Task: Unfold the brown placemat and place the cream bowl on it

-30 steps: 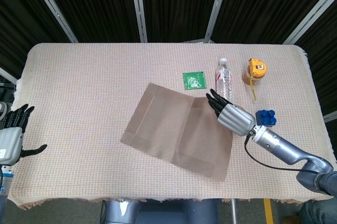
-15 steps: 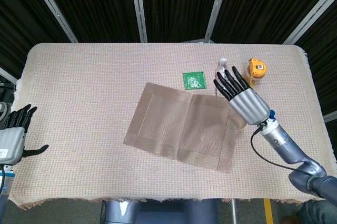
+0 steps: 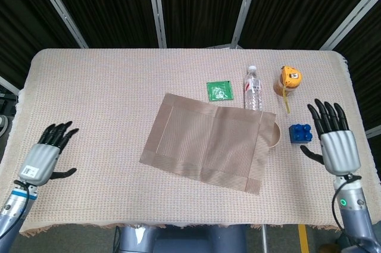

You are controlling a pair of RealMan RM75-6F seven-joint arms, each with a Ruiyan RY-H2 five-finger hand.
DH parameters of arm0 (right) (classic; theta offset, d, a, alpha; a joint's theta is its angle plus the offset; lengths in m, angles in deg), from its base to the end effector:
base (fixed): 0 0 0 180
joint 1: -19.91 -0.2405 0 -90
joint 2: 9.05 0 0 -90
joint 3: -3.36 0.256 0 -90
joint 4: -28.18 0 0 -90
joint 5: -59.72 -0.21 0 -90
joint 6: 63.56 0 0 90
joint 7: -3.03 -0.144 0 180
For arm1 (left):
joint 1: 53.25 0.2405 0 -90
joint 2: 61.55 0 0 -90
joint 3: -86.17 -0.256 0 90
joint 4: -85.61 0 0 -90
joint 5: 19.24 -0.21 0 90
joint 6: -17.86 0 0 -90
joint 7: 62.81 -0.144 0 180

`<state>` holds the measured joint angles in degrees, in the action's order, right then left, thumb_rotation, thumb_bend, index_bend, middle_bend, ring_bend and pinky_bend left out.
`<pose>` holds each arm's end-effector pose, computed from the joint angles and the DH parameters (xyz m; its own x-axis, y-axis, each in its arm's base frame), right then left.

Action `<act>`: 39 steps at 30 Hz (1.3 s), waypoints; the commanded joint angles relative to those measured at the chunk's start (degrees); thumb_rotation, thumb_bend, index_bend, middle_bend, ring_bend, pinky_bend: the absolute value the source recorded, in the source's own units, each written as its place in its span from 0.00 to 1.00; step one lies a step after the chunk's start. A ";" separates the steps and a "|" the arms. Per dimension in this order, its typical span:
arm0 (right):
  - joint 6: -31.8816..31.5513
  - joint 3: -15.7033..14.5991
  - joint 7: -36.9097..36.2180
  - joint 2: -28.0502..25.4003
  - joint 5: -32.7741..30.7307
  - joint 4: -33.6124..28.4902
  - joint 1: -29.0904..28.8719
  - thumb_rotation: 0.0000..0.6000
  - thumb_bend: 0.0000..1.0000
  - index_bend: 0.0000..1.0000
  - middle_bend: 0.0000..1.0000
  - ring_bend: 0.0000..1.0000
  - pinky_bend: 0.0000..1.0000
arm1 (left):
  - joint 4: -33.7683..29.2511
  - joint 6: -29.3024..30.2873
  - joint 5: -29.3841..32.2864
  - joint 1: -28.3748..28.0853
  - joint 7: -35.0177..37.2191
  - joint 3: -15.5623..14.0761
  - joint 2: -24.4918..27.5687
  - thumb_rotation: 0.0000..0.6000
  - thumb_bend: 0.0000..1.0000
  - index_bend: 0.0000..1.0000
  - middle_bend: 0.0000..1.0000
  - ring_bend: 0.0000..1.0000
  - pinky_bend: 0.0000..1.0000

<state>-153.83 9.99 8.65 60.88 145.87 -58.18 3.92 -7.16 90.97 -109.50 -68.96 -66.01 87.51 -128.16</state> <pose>-0.2687 -0.2505 0.1575 0.4380 0.2421 0.8658 -0.8625 -0.1583 0.4806 -0.2709 0.2254 0.1092 0.4502 0.1511 0.8800 0.8756 -0.2677 -0.4020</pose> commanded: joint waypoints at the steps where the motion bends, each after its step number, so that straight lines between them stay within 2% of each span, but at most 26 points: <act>1: -1.95 -2.07 -2.74 -0.88 -0.36 -2.64 2.94 1.00 0.00 0.00 0.00 0.00 0.00 | 7.29 -4.60 -6.66 -5.11 5.12 -2.29 -4.52 1.00 0.17 0.18 0.00 0.00 0.00; 6: -2.73 -3.52 -4.59 -0.66 -0.06 -4.84 5.12 1.00 0.00 0.00 0.00 0.00 0.00 | 12.49 -7.68 -8.68 -8.76 5.55 -2.01 -10.06 1.00 0.22 0.27 0.00 0.00 0.00; 15: -3.62 -2.75 -6.75 0.35 0.68 -3.23 6.32 1.00 0.00 0.00 0.00 0.00 0.00 | 23.44 -8.11 -9.39 -13.47 5.59 0.29 -19.90 1.00 0.24 0.33 0.00 0.00 0.00; 20: -3.18 -2.43 -6.91 0.60 0.39 -2.16 6.46 1.00 0.00 0.00 0.00 0.00 0.00 | 25.96 -8.53 -9.12 -14.85 6.42 0.69 -22.50 1.00 0.24 0.34 0.00 0.00 0.00; 27: -2.44 -1.82 -7.50 0.62 0.21 -1.46 6.29 1.00 0.00 0.00 0.00 0.00 0.00 | 31.02 -11.27 -8.75 -16.64 6.21 -0.21 -26.99 1.00 0.24 0.34 0.00 0.00 0.00; 39: -2.12 -0.54 -9.31 0.11 -0.57 -1.05 6.48 1.00 0.00 0.00 0.00 0.00 0.00 | 35.95 -11.47 -8.67 -17.75 6.25 -1.23 -31.85 1.00 0.24 0.34 0.00 0.00 0.00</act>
<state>-155.97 9.46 -0.66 61.00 145.30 -59.23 10.39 28.54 79.44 -118.17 -86.62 -59.73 86.41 -159.77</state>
